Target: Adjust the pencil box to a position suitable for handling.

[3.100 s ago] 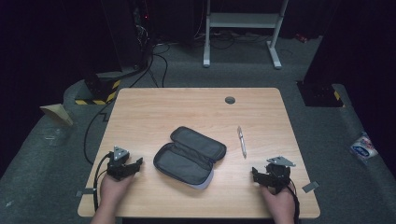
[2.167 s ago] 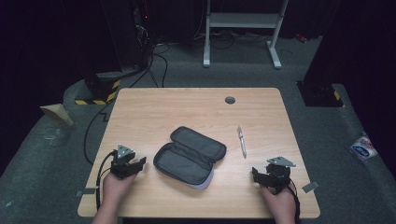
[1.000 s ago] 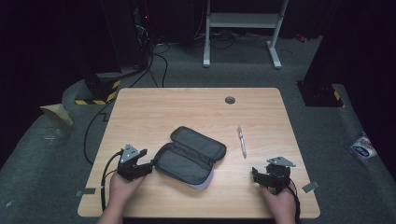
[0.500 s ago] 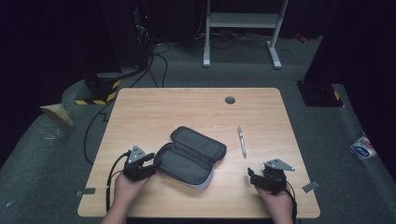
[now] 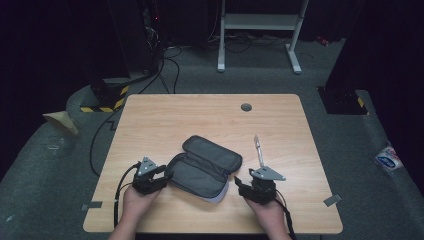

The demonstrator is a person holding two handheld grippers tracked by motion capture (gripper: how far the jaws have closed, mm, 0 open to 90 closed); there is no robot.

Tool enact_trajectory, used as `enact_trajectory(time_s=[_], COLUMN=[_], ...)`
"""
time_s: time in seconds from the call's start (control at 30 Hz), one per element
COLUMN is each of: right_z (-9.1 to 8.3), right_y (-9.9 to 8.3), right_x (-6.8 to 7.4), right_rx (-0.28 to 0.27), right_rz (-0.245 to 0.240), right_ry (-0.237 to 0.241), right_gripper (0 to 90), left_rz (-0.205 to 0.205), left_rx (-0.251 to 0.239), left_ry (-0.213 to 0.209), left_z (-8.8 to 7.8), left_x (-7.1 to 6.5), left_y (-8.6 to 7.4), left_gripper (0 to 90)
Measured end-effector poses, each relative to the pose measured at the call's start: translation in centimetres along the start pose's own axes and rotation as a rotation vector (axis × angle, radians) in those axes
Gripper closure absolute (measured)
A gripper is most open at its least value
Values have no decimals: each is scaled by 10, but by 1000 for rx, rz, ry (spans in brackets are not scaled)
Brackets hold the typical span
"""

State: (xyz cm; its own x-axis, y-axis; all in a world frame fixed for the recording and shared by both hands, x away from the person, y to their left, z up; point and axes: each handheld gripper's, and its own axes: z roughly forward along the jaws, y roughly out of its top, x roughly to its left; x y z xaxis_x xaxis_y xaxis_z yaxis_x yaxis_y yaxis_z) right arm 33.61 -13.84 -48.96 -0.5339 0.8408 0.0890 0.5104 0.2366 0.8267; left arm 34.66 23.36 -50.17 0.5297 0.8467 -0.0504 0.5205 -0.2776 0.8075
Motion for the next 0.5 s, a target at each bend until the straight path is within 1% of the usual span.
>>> enact_trajectory(time_s=[0.03,0.07,0.1,0.17,0.2,0.27,0.3,0.33,0.37,0.43,0.47,0.5], right_z=[7,7,9,13,15,16,17,18,19,18,18,17], right_y=[4,4,5,5,5,5,4,3,1,-1,-1,-2], right_x=[11,11,16,24,29,30,30,29,28,27,27,25], right_rx=[-1,-1,-1,-5,3,8,13,23,37,48,48,49], right_rz=[-7,-7,-11,-19,-40,-47,-39,-34,-21,-20,-20,-31], right_ry=[32,32,47,62,55,51,52,56,58,57,57,54], right_gripper=[369,369,376,383,390,398,404,408,431,482,482,516], left_rz=[2,2,4,0,3,10,9,18,17,31,31,30], left_rx=[7,7,5,3,5,0,-2,-3,-3,-2,-2,-2], left_ry=[0,0,2,2,-2,-6,-10,-14,-19,-39,-39,-47], left_z=[0,0,0,0,0,-1,-1,-1,-2,-1,-1,0], left_x=[-1,-1,-1,-2,-3,-5,-6,-7,-8,-12,-12,-14], left_y=[-1,-1,-1,-2,-2,-1,-1,-1,-1,0,0,0], left_gripper=[560,561,561,568,567,567,567,567,568,573,573,573])
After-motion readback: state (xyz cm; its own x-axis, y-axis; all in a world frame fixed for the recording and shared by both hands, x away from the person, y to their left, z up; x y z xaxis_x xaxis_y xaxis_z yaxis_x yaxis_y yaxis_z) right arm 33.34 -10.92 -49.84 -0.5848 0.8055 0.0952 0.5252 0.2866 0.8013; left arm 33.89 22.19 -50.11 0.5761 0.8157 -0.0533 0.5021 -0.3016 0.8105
